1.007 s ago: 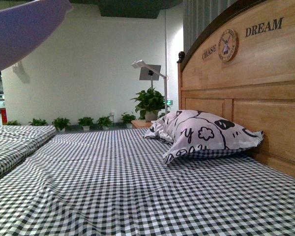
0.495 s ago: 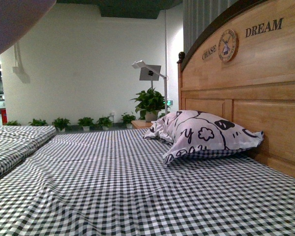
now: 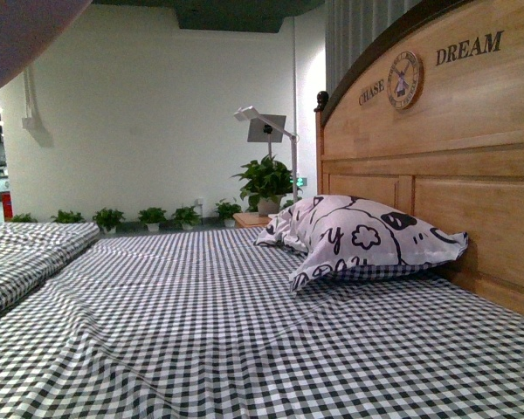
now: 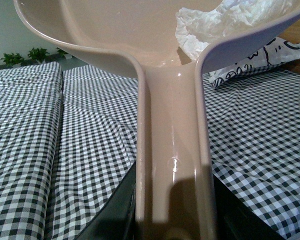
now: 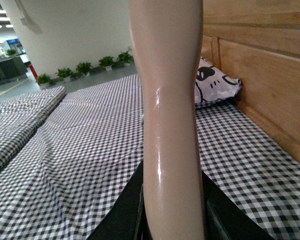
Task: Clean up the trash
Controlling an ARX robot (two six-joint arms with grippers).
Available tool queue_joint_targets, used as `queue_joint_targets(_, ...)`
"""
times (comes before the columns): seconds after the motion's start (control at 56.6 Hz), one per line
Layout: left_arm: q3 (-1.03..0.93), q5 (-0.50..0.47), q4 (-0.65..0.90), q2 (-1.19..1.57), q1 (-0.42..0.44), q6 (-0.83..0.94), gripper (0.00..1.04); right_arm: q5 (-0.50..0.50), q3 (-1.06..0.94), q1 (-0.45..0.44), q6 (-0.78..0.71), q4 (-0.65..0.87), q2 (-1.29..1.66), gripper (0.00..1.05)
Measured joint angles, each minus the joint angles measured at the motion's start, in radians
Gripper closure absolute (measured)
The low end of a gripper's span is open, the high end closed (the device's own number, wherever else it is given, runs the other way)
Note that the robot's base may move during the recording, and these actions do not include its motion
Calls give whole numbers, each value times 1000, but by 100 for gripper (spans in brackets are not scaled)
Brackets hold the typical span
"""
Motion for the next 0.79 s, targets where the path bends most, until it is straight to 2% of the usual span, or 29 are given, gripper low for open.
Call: queue_joint_targets(0.795,0,0,0,0,0,-1,78,0,0,0,-2,0,0,85)
